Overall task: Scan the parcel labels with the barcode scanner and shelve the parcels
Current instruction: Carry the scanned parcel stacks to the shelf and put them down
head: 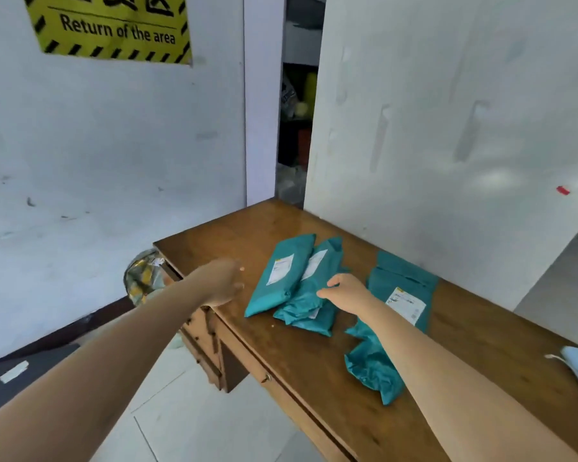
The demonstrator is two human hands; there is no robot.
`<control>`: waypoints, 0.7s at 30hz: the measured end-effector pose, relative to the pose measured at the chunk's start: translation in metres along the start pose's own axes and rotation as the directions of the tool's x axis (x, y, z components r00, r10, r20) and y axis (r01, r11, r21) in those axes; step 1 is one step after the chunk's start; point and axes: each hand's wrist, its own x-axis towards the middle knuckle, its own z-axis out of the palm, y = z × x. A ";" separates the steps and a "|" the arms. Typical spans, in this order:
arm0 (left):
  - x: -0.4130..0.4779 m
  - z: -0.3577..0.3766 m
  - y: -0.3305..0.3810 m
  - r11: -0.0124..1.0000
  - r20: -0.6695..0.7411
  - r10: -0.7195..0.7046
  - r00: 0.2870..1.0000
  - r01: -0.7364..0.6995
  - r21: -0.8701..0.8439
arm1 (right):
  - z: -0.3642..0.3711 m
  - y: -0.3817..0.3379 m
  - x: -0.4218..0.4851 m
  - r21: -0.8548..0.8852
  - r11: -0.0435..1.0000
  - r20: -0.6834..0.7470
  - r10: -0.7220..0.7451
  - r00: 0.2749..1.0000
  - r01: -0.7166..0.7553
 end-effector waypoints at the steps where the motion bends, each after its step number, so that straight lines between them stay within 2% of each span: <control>1: 0.016 0.001 -0.004 0.999 0.005 0.007 1.000 -0.007 -0.041 | 0.009 0.004 0.011 0.041 0.998 -0.001 0.046 0.999 -0.046; 6: 0.103 0.035 -0.031 0.968 0.078 -0.076 0.994 0.093 -0.235 | 0.054 0.025 0.064 0.283 0.933 0.033 0.223 0.974 -0.223; 9: 0.160 0.063 -0.047 0.933 0.146 -0.088 0.985 0.133 -0.334 | 0.065 0.031 0.107 0.439 0.837 0.026 0.350 0.936 -0.325; 14: 0.246 0.104 -0.060 0.821 0.267 -0.077 0.961 0.213 -0.530 | 0.063 0.034 0.168 0.599 0.623 0.146 0.534 0.833 -0.504; 16: 0.273 0.117 -0.059 0.771 0.347 -0.102 0.932 0.294 -0.565 | 0.062 0.042 0.184 0.651 0.534 0.176 0.585 0.791 -0.539; 21: 0.322 0.150 -0.057 0.598 0.561 -0.166 0.811 0.535 -0.597 | 0.067 0.059 0.223 0.718 0.410 0.212 0.642 0.737 -0.563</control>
